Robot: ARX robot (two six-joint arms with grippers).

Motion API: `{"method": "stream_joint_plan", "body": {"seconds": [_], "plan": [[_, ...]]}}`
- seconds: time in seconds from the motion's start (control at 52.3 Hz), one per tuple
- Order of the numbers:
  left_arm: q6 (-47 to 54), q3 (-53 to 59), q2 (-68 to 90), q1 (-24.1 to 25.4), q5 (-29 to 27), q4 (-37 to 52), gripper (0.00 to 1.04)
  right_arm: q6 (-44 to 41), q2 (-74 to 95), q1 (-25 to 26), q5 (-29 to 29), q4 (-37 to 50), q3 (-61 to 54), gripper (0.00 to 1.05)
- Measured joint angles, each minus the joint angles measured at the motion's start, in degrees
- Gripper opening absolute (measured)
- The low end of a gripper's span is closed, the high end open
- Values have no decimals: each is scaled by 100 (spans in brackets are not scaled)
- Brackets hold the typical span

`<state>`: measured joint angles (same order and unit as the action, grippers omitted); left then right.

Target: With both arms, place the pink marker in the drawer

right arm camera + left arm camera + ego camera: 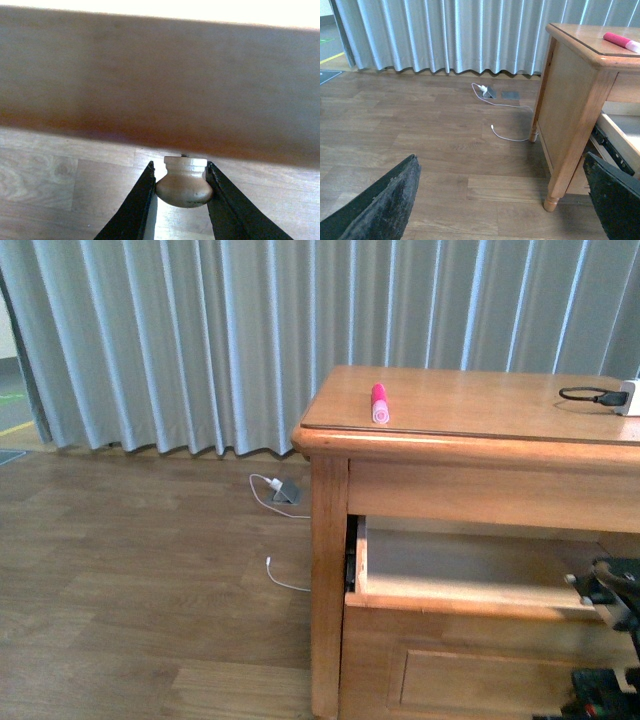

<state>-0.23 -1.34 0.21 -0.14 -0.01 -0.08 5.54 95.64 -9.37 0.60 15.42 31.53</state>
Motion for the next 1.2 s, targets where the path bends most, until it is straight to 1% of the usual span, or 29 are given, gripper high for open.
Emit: {"method": "stream_joint_plan", "body": {"seconds": [0.134, 0.153, 0.268, 0.287, 0.325, 0.344, 0.516, 0.554, 0.593, 0.727, 0.841, 0.899, 0.918, 0.975, 0.994, 1.166, 1.185, 1.205], "plan": [[0, 0, 0, 0, 0, 0, 99, -22, -337, 44, -155, 2, -378, 24], [-2, 0, 0, 0, 0, 0, 99, -31, -385, 46, -179, 4, -428, 26], [0, 0, 0, 0, 0, 0, 99, -52, -1019, 55, -184, -48, -660, 51], [0, 0, 0, 0, 0, 0, 99, -26, -1213, 55, -245, -142, -702, 56], [-2, 0, 0, 0, 0, 0, 99, 15, -1493, 55, -391, -332, -752, 63], [0, 0, 0, 0, 0, 0, 99, 22, -1569, 55, -426, -387, -765, 65], [0, 0, 0, 0, 0, 0, 99, 92, -3233, 105, -1016, -1506, -925, 95], [0, 0, 0, 0, 0, 0, 99, 96, -3687, 184, -1150, -1808, -925, 98], [0, 0, 0, 0, 0, 0, 99, 85, -4234, 321, -1294, -2170, -920, 96], [0, 0, 0, 0, 0, 0, 99, -142, -5689, 909, -1899, -3040, -866, 96], [0, 0, 0, 0, 0, 0, 99, -367, -6540, 1386, -2341, -3434, -874, 96], [0, 0, 0, 0, 0, 0, 99, -448, -6878, 1738, -2669, -3477, -922, 96], [0, 0, 0, 0, 0, 0, 99, -494, -7007, 1934, -2778, -3456, -970, 96], [0, 0, 0, 0, 0, 0, 99, -560, -7173, 2341, -2806, -3298, -1108, 96], [0, 0, 0, 0, 0, 0, 99, -568, -7178, 2404, -2793, -3289, -1130, 96], [-2, 0, 0, 0, 0, 0, 99, -601, -7178, 2448, -2815, -3287, -1158, 96], [0, 0, 0, 0, 0, 0, 99, -595, -7197, 2439, -2761, -3241, -1176, 96], [-2, 0, 0, 0, 2, 0, 99, -568, -7298, 2371, -2551, -2977, -1279, 93]]}}
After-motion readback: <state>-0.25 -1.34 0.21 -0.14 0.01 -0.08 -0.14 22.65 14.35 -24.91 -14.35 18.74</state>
